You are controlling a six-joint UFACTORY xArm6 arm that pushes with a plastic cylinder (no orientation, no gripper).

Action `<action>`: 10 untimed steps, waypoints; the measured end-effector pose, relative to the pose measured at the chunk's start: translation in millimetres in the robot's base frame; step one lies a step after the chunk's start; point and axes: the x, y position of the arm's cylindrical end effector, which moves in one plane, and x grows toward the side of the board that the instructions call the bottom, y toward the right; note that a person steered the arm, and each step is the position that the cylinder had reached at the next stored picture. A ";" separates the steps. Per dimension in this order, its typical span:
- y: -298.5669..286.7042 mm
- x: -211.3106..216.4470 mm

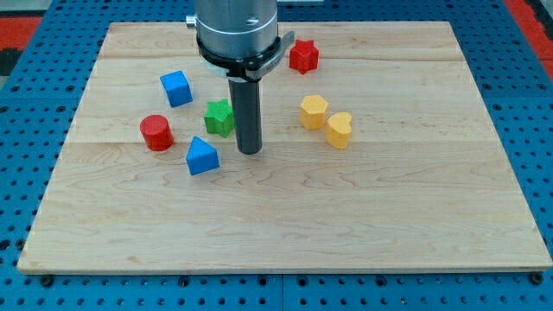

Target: Move the green blocks left above the red star

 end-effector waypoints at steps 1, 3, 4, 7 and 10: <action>-56.9 -14.2; -63.1 -84.0; -58.9 -45.2; -17.0 -134.8; 23.5 -230.4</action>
